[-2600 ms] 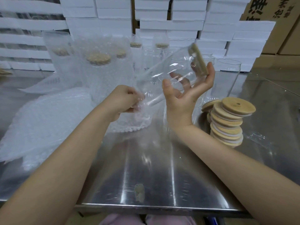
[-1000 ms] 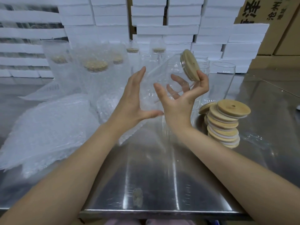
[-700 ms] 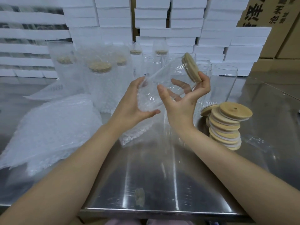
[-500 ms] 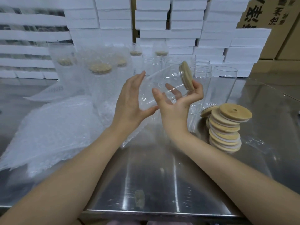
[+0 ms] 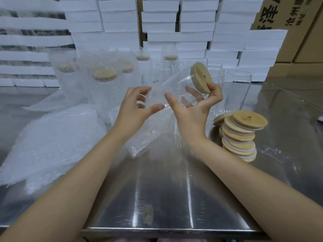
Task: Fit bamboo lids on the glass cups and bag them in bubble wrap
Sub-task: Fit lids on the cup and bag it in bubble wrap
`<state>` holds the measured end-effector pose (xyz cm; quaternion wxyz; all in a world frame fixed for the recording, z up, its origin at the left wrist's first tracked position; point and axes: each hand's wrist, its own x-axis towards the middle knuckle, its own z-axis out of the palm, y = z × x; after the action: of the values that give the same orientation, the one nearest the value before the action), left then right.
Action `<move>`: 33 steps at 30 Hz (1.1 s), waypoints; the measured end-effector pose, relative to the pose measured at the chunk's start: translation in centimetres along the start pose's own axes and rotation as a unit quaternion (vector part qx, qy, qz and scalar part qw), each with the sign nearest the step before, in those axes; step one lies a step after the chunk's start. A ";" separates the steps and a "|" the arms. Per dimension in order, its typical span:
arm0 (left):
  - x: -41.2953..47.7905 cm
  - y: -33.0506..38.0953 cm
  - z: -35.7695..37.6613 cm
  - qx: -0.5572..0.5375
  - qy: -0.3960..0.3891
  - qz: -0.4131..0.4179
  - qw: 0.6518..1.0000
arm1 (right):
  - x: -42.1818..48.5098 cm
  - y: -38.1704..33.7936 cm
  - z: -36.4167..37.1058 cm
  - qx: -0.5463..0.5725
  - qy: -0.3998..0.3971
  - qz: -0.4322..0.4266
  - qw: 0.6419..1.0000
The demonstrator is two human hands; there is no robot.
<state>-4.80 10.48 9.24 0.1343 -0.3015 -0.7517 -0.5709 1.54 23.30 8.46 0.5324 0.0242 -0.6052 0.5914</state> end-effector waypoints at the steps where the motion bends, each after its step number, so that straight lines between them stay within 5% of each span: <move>1: 0.1 0.0 -0.2 -0.020 0.001 -0.005 1.000 | 0.0 0.0 -0.1 -0.003 0.002 -0.001 1.000; 15: 0.4 0.2 0.0 -0.183 0.000 -0.177 0.967 | 0.1 0.4 -0.1 -0.037 0.008 -0.030 0.999; 29: 0.6 0.7 0.0 -0.235 0.015 -0.178 0.955 | 0.4 1.0 -0.3 -0.016 0.015 -0.021 1.000; 33: 0.4 0.4 -0.1 -0.230 -0.062 -0.216 0.947 | 0.5 0.6 -0.3 0.006 0.022 -0.035 0.999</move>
<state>-4.92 10.58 9.83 -0.1116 -0.1896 -0.6542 -0.7236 1.09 24.01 8.29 0.5658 0.0356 -0.5883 0.5766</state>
